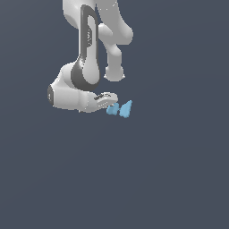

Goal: Pick up the object and move it to a goal position.

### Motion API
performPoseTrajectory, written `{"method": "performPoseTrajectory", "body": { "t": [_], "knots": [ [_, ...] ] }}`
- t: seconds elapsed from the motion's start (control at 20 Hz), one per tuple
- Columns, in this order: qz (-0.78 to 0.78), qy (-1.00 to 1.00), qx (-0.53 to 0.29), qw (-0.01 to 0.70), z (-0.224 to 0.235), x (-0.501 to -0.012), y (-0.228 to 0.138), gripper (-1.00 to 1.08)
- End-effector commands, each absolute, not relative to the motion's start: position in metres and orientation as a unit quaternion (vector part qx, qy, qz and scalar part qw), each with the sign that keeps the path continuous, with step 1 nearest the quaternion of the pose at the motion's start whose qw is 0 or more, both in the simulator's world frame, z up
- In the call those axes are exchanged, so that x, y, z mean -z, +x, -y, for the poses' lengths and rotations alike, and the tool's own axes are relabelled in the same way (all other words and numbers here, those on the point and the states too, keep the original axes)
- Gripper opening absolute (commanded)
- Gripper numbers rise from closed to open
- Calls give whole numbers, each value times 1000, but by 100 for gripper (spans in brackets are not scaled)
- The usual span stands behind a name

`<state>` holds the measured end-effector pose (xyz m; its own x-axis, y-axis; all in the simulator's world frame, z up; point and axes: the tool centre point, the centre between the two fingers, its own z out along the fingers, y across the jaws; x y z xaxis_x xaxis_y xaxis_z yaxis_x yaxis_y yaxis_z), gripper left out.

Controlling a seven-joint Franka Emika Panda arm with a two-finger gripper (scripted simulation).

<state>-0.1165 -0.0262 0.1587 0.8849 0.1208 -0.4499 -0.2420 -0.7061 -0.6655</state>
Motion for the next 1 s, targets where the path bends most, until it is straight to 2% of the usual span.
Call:
{"method": "performPoseTrajectory", "body": {
  "t": [0.0,0.55,0.95],
  "knots": [
    [-34,-893,-238,382,6,-185,-116,-100],
    [-33,-892,-237,383,-67,-288,-112,-100],
    [-33,-892,-236,383,-87,-318,-108,-100]
  ]
}}
